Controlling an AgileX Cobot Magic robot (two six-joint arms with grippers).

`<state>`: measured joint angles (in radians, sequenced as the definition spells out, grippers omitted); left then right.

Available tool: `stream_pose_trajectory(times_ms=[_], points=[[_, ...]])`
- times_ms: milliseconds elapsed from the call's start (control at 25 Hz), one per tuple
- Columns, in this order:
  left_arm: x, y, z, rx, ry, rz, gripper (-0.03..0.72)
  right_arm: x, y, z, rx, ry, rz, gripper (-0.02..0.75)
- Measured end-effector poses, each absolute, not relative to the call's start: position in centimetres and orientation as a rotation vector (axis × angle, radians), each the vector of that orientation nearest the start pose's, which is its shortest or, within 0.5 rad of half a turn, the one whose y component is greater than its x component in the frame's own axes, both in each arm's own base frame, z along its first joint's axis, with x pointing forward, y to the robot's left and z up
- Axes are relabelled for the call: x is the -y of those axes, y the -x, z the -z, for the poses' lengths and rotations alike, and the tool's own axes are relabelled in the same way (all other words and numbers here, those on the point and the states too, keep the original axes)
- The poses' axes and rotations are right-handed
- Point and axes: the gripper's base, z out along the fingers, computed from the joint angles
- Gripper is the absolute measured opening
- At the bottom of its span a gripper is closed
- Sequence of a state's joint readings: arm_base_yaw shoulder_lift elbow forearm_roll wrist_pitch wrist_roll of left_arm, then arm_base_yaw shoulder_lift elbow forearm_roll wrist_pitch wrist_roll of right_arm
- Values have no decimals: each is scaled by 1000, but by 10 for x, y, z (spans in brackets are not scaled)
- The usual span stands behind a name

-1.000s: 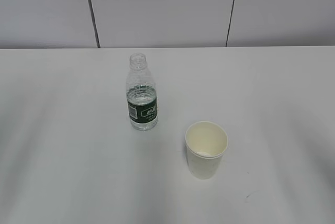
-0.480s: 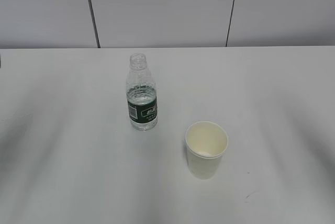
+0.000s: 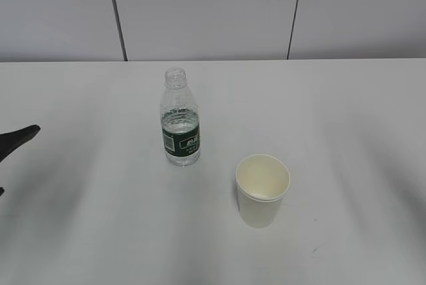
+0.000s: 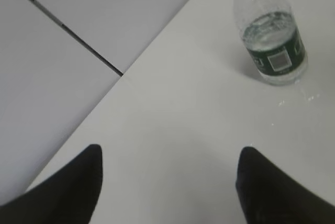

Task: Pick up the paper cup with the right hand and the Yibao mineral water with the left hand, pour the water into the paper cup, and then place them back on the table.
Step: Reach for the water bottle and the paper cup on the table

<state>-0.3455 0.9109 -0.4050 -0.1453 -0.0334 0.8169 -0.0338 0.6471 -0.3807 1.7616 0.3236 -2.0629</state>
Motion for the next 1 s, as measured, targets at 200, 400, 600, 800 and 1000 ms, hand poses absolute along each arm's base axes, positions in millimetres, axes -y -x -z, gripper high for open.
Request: stream_pose_trajectory(times_ms=[200,400,600,800,1000], points=[[60,-166,-245,-1722,-1136,-295,447,-24,-135,-291,-1617,457,-15,587],[61,-164,-242,-1844,-999,-159,428,-24,-136,-290,-1605,527,45,587],[63,-165,-235,-1938,-930,-69,428,-24,-136,-290,-1600,549,63,587],[63,-172,-241,-1943,-668,34,427,-24,-136,-291,-1599,530,50,587],[61,-176,-247,-1908,-560,38,428,-24,-136,-291,-1601,522,50,587]])
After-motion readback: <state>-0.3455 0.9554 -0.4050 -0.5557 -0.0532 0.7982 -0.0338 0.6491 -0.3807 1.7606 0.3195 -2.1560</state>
